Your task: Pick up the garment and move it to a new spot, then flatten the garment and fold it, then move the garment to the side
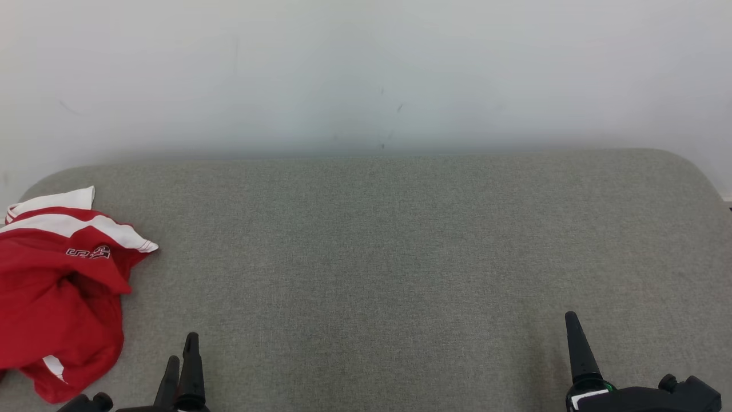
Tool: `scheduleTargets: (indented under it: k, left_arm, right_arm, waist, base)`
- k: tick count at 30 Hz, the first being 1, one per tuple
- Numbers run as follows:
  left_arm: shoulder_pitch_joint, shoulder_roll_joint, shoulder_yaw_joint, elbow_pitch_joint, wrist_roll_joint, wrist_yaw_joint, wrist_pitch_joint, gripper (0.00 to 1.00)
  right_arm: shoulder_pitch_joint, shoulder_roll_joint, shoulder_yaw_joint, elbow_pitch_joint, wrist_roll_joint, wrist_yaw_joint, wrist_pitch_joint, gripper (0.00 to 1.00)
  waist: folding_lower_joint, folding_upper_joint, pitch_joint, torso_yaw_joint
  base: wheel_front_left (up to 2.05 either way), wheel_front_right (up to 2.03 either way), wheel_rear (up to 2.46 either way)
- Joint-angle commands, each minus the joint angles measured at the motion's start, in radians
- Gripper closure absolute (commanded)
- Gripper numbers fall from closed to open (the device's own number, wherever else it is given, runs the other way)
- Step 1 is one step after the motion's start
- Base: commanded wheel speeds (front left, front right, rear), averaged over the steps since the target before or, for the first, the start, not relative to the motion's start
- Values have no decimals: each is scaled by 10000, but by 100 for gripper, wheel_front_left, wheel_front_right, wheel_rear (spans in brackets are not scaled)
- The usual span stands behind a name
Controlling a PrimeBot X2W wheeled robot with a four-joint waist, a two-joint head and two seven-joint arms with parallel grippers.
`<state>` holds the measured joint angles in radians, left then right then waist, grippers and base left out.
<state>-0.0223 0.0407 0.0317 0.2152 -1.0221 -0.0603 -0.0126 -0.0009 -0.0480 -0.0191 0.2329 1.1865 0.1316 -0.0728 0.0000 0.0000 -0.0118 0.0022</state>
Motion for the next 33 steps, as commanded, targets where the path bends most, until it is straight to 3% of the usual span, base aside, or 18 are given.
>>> scheduleTargets:
  k: [1,12,33]
  left_arm:
    - [-15,64,-67,-216,597,93,-144,0]
    - [140,185,-390,-517,2892,436,-559,0]
    - [298,884,-1331,-816,5722,949,-1281,0]
  right_arm:
    - [-234,-15,55,-102,-562,-5,-111,0]
    - [-251,-17,-233,63,-3323,-7,-433,0]
    - [-381,-23,-377,595,-6626,-11,-980,0]
  waist:
    - [0,0,-7,4]
    - [0,0,-38,46]
    - [0,0,-28,196]
  base:
    - [0,0,0]
    - [0,0,0]
    - [0,0,0]
